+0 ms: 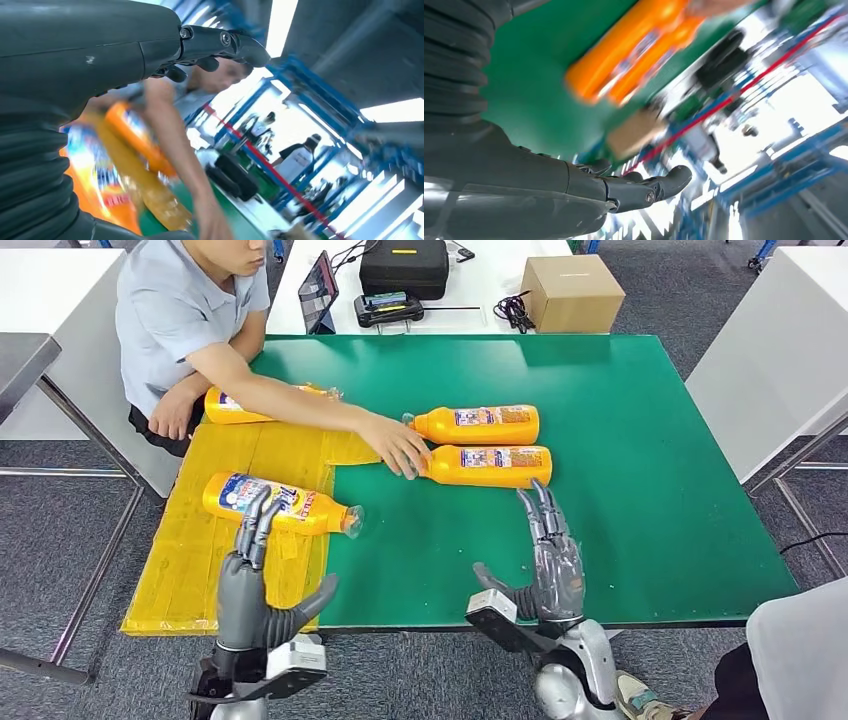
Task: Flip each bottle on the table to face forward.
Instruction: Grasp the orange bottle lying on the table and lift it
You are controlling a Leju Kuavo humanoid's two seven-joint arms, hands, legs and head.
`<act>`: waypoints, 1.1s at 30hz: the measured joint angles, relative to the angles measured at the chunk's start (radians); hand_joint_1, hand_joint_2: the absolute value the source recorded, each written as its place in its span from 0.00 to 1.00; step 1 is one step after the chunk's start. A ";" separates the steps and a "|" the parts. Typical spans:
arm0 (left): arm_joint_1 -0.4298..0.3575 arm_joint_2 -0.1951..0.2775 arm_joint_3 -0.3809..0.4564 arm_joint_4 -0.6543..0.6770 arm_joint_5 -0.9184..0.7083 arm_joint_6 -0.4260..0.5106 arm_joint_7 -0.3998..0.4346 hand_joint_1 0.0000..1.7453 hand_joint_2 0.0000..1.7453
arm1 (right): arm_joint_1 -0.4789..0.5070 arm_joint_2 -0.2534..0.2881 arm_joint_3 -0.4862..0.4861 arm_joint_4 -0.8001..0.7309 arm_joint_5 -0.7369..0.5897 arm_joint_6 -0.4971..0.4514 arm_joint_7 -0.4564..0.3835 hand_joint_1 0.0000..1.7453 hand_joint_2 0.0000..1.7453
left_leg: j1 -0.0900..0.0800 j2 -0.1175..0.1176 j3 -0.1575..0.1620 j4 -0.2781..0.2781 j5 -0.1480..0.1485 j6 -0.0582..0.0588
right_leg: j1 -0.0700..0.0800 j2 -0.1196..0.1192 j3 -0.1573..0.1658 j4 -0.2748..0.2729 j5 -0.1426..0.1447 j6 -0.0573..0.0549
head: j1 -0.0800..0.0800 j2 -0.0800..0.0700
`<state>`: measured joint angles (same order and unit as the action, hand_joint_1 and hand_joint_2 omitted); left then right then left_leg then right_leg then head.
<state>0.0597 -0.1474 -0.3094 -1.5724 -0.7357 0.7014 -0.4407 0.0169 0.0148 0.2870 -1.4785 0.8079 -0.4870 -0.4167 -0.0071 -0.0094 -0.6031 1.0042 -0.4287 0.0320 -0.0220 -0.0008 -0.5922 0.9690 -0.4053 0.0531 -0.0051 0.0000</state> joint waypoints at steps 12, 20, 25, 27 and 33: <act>0.008 -0.006 -0.062 -0.014 0.444 -0.078 -0.080 0.00 1.00 | -0.060 -0.048 -0.124 0.109 -0.364 0.311 0.033 0.00 0.50 | 0.000 0.000 0.000 0.000 0.000 0.000 | 0.000 0.000 0.000 0.000 0.000 0.000 | 0.000 0.000; 0.009 -0.008 -0.090 -0.016 0.478 -0.088 -0.081 0.00 1.00 | -0.070 -0.045 -0.117 0.136 -0.076 0.124 0.128 0.00 1.00 | 0.000 0.000 0.000 0.000 0.000 0.000 | 0.000 0.000 0.000 0.000 0.000 0.000 | 0.000 0.000; 0.006 -0.012 -0.097 -0.016 0.479 -0.090 -0.073 0.00 1.00 | -0.076 -0.056 -0.091 0.144 0.053 0.058 0.169 0.00 1.00 | 0.000 0.000 0.000 0.000 0.000 0.000 | 0.000 0.000 0.000 0.000 0.000 0.000 | 0.000 0.000; 0.005 -0.013 -0.098 -0.016 0.482 -0.096 -0.066 0.00 1.00 | -0.078 -0.065 -0.076 0.148 0.135 0.026 0.199 0.00 1.00 | 0.000 0.000 0.000 0.000 0.000 0.000 | 0.000 0.000 0.000 0.000 0.000 0.000 | 0.000 0.000; -0.007 -0.017 -0.106 -0.016 0.499 -0.108 -0.052 0.00 1.00 | -0.111 -0.104 -0.024 0.181 0.350 -0.023 0.282 0.00 1.00 | 0.000 0.000 0.000 0.000 0.000 0.000 | 0.000 0.000 0.000 0.000 0.000 0.000 | 0.000 0.000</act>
<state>0.0529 -0.1640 -0.4151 -1.5883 -0.2370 0.5934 -0.4928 -0.0941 -0.0891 0.2632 -1.2978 1.1577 -0.5096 -0.1347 -0.0071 -0.0094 -0.6033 1.0043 -0.4286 0.0321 -0.0219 -0.0008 -0.5922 0.9691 -0.4051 0.0533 -0.0053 0.0000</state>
